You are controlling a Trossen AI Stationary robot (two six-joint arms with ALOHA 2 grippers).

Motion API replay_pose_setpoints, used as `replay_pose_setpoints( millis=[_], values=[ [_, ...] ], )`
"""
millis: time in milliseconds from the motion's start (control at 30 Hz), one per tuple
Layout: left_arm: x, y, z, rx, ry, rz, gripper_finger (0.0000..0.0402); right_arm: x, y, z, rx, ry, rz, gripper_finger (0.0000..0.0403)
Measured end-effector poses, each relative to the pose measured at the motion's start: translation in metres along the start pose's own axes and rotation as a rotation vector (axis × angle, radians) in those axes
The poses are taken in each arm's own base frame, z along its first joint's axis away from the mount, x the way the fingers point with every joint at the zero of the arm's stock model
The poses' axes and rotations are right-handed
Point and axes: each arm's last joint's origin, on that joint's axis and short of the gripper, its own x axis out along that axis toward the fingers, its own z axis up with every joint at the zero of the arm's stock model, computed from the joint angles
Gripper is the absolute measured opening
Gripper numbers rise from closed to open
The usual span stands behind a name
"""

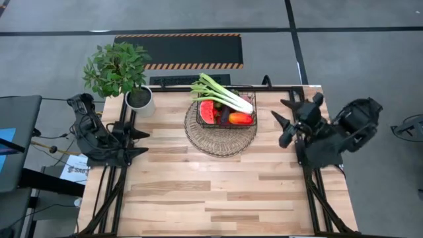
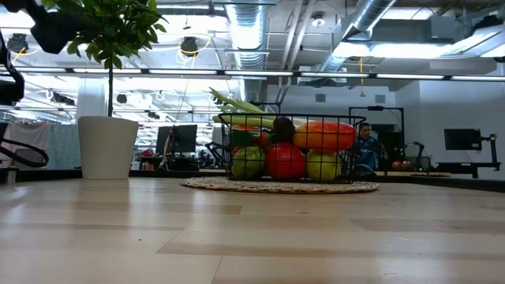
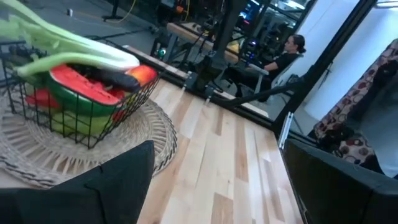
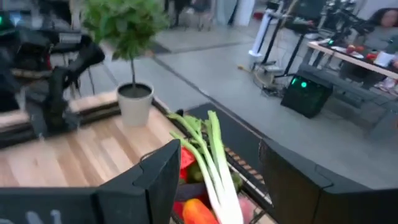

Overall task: Build produce basket
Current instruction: Return to Home Position

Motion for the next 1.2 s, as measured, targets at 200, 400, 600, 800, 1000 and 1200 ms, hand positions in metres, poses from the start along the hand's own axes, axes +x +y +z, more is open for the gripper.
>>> replay_pose_setpoints(
  millis=[200,400,600,800,1000,1200],
  values=[
    [-0.002,0.001,0.004,0.020,0.006,0.002,0.0341,0.010,0.004,-0.064,0.170,-0.043,-0.070,0.0235],
    [-0.002,0.000,0.004,0.021,0.021,-0.017,0.0341,0.043,0.042,-0.143,0.382,-0.045,-0.098,0.0235],
    [-0.002,0.001,0.004,0.030,0.022,-0.013,0.0341,0.083,0.104,-0.195,0.541,0.036,0.105,0.0235],
    [-0.002,0.001,0.003,0.053,0.029,-0.011,0.0341,0.122,0.162,-0.178,0.479,-0.197,0.708,0.0235],
    [-0.002,-0.001,0.005,0.023,0.032,-0.042,0.0341,0.136,0.140,-0.121,0.315,-0.376,0.903,0.0235],
    [-0.021,-0.013,0.052,0.146,-0.019,-0.365,0.0341,0.113,0.072,-0.083,0.252,-0.317,0.839,0.0235]
  ],
)
